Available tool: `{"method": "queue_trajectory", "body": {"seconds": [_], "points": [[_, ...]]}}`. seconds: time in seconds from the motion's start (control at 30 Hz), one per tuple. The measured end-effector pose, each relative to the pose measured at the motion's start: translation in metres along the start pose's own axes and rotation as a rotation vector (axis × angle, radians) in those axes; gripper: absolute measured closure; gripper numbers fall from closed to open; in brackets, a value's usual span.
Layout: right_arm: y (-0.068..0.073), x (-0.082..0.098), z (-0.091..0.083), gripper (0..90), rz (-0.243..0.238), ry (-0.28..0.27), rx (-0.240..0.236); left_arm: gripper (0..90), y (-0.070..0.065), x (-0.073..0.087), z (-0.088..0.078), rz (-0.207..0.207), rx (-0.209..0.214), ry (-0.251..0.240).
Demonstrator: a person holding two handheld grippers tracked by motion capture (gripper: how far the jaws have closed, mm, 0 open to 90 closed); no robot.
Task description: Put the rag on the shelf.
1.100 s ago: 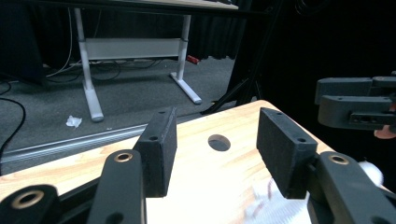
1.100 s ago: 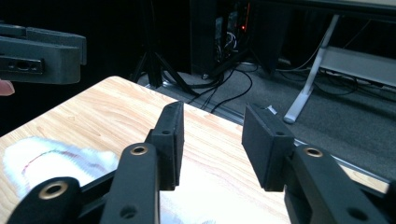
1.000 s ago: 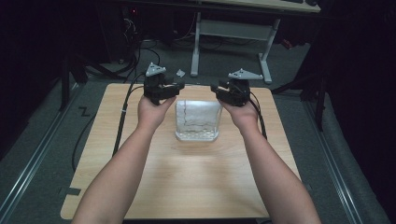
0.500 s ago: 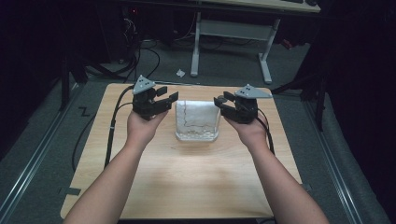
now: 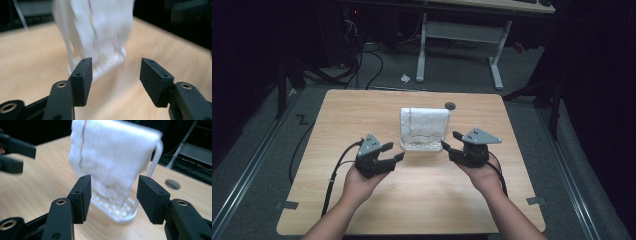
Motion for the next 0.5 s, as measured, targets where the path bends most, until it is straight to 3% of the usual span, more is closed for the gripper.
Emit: {"method": "queue_trajectory", "body": {"seconds": [0.03,0.1,0.13,0.17,0.3,0.37,0.4,0.43,0.47,0.5], "points": [[0.003,0.01,0.001,45.6,-0.005,0.014,-0.001,43.4,-0.006,0.019,0.002,0.004,0.002,0.043],[0.005,0.018,0.002,45.6,-0.004,0.026,-0.004,43.5,-0.008,0.025,0.002,0.001,0.005,0.051],[0.009,0.035,0.004,45.5,0.008,0.044,-0.013,43.5,-0.013,0.042,0.003,-0.042,0.033,0.073],[0.011,0.043,0.005,45.1,0.014,0.055,-0.016,43.4,-0.016,0.05,0.004,-0.057,0.053,0.098],[0.021,0.077,0.006,43.1,0.009,0.103,-0.005,41.0,-0.038,0.085,0.002,-0.047,0.101,0.156],[0.027,0.103,-0.001,46.2,0.044,0.101,-0.007,47.5,-0.043,0.093,-0.001,-0.045,0.1,0.16],[0.027,0.103,-0.001,46.2,0.044,0.101,-0.007,47.5,-0.047,0.097,-0.002,-0.054,0.104,0.173],[0.033,0.118,-0.004,45.0,0.007,0.173,-0.004,44.5,-0.053,0.094,-0.002,-0.041,0.137,0.173],[0.033,0.12,-0.006,46.6,-0.012,0.171,0.009,43.5,-0.053,0.094,-0.002,-0.041,0.137,0.173],[0.032,0.123,-0.008,46.8,-0.011,0.17,0.028,43.0,-0.054,0.091,-0.001,-0.008,0.108,0.167]]}}
Point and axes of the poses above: each handheld gripper's, and its own axes: z roughly forward along the jaws, x roughly out of its underside, y roughly to its left, the point moved 3 cm from there along z, roughly forward along the jaws, and after that the axes turned 9 degrees about z, right-handed, at the moved point
